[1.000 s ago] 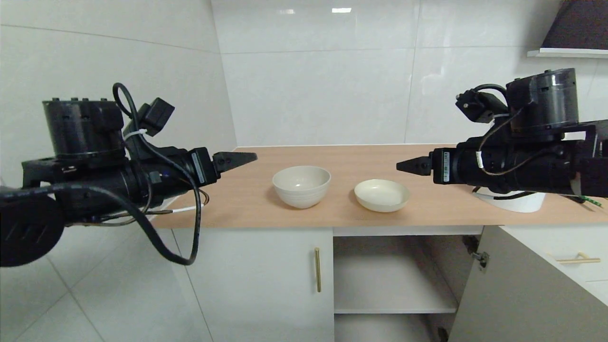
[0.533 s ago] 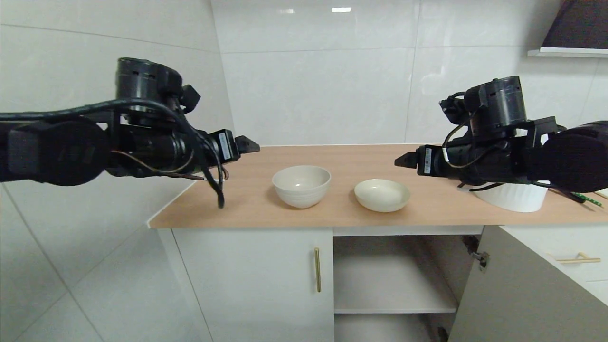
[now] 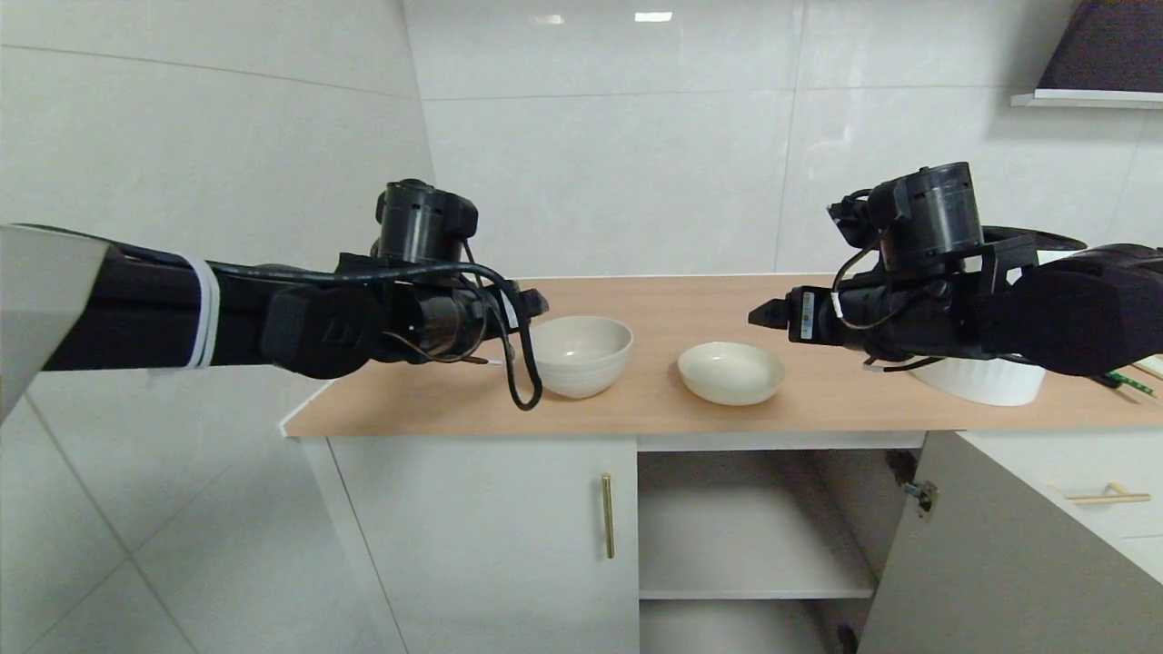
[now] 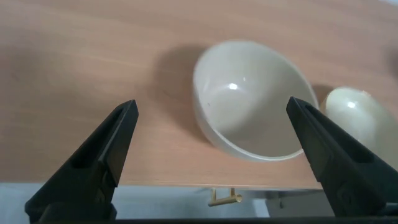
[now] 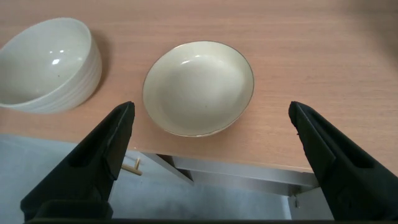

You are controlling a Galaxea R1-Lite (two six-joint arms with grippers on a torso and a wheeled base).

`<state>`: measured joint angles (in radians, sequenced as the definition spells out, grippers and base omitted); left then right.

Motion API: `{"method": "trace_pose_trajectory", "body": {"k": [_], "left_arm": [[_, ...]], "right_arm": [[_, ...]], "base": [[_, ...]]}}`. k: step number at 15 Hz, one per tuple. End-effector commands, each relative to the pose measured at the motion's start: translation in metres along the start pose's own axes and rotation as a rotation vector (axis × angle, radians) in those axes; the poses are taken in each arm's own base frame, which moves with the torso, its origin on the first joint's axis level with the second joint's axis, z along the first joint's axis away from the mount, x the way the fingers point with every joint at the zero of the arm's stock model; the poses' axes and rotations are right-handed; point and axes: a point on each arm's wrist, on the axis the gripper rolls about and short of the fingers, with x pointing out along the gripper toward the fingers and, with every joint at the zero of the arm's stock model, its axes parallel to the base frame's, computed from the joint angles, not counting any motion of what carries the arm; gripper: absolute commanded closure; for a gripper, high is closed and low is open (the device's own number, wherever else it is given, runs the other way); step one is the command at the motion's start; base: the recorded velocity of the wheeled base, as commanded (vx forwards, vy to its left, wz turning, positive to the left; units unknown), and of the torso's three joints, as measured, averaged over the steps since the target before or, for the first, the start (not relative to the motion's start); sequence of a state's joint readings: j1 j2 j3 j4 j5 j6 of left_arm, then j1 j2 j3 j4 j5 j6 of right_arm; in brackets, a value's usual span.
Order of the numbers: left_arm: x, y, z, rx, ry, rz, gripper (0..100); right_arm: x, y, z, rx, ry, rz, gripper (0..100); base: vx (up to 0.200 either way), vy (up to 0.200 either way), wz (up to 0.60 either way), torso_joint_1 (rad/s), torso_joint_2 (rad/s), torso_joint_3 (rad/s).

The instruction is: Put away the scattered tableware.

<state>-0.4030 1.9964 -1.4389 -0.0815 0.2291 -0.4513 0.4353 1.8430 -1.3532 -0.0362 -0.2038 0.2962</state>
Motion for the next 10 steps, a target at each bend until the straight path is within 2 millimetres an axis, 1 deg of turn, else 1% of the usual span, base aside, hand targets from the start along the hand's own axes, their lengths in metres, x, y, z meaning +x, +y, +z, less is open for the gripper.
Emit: {"method": "trace_pose_trajectory", "body": {"k": [1,5,10], "left_arm": [[0.017,0.0,-0.012,0.007,0.033,0.015,0],[0.039,0.0,-0.025,-0.025,0.083,0.005,0],[0.055,0.003,-0.033,-0.033,0.103,0.02,0]], "right_arm": [[0.0,0.0,0.0,0.0,-0.001,0.0,0],[-0.001,-0.003,0.002,0.003,-0.007,-0.008,0],[-0.003,-0.007,0.005,0.007,-0.015,-0.017,0]], "base": [[0.0,0.0,0.0,0.0,0.0,0.0],[0.0,0.0,0.0,0.0,0.0,0.0],[0.0,0.0,0.0,0.0,0.0,0.0]]}}
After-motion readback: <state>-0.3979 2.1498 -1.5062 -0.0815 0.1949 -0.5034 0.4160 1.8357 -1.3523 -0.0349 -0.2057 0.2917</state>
